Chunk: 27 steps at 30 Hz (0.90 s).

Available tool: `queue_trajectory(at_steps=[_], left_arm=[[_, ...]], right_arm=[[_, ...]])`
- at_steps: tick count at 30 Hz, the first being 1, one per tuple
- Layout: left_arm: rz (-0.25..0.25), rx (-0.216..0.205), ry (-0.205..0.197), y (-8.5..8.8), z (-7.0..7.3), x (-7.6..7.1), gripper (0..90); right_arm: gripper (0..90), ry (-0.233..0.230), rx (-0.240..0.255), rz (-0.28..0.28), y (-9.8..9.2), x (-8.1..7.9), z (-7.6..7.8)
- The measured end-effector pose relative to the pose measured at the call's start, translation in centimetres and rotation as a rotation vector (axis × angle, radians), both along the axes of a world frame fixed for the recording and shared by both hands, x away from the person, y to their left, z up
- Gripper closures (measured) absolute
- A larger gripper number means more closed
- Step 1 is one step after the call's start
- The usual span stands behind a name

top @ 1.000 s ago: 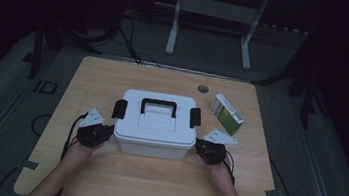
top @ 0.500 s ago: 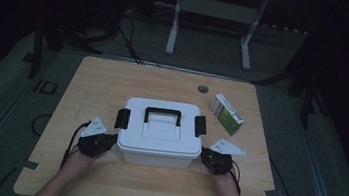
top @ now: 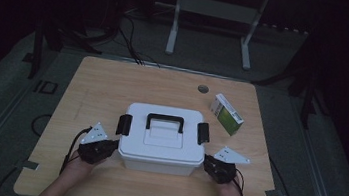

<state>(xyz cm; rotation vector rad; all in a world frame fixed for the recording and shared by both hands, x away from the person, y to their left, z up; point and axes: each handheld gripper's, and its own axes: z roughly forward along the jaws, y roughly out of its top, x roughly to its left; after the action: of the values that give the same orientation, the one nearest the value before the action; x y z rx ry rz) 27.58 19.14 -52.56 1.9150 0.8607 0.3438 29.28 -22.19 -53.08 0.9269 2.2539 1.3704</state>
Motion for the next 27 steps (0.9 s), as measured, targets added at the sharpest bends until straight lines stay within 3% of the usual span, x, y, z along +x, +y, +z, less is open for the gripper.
queue_trajectory(at_steps=[14,27], left_arm=[[-0.033,0.016,0.010,-0.5,0.1,-1.1,90.0],[-0.056,0.018,0.012,-0.6,0.0,-1.6,89.9]], right_arm=[[90.0,0.020,0.027,0.011,-1.0,-2.3,-0.1],[90.0,0.023,0.025,0.006,-1.1,-2.7,-0.1]])
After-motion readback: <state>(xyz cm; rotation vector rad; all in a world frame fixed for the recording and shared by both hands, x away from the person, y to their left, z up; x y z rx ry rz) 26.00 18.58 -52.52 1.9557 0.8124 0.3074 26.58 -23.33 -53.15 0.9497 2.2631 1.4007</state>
